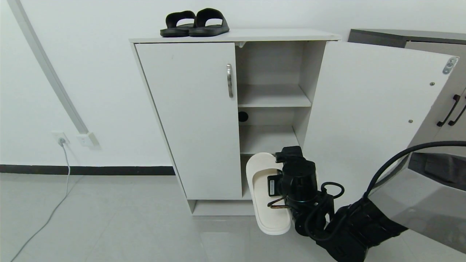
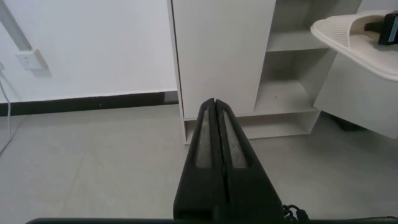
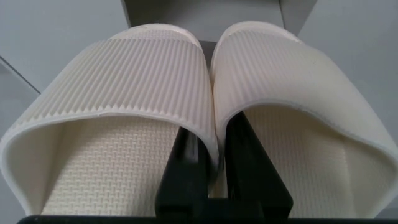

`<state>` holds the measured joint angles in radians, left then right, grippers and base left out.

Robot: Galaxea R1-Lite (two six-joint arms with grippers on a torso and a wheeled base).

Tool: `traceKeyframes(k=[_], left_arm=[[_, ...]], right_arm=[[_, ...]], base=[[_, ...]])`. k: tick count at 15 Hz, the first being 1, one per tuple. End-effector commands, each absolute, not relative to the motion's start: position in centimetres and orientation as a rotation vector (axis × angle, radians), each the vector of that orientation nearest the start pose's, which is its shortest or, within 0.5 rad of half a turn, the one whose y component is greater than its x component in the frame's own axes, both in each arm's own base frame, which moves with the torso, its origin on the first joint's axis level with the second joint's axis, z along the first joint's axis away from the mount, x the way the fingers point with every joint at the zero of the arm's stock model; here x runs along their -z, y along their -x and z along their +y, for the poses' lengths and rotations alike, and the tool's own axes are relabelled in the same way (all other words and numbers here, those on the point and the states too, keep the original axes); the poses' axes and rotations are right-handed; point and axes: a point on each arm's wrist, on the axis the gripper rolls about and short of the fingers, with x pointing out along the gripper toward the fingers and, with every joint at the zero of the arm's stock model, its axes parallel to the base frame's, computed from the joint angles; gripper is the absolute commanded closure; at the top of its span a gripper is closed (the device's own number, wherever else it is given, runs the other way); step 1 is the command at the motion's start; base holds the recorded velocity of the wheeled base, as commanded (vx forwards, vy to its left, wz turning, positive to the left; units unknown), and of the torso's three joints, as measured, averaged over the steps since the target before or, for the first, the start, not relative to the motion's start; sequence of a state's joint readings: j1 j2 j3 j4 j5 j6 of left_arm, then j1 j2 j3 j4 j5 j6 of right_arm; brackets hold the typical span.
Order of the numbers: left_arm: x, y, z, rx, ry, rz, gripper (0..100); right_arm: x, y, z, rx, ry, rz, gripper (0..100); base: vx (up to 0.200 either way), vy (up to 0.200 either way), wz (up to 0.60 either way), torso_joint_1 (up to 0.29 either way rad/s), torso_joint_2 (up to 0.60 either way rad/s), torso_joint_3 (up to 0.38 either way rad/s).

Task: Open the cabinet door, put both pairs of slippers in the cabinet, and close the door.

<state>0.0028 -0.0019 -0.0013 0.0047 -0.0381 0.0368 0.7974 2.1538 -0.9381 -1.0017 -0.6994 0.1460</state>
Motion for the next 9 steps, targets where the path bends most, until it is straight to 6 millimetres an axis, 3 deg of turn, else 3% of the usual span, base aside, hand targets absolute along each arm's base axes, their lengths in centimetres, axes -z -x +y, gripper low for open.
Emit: traceKeyframes(k=[1, 9], left_arm=[[-7.54, 2.29, -0.09, 0.035, -0.037, 0.002, 100], [-7.53, 2.29, -0.09, 0.035, -0.037, 0.004, 100]], right_arm=[[-7.99, -29.14, 27.35, -0.08, 0.019, 0.174, 100], [-8.09, -29.5, 27.81, -0.08, 0.005, 0.163, 100]], base=[[0.0, 0.0, 0.0, 0.0, 0.0, 0.0], [0.0, 0.0, 0.0, 0.001, 0.0, -0.174]])
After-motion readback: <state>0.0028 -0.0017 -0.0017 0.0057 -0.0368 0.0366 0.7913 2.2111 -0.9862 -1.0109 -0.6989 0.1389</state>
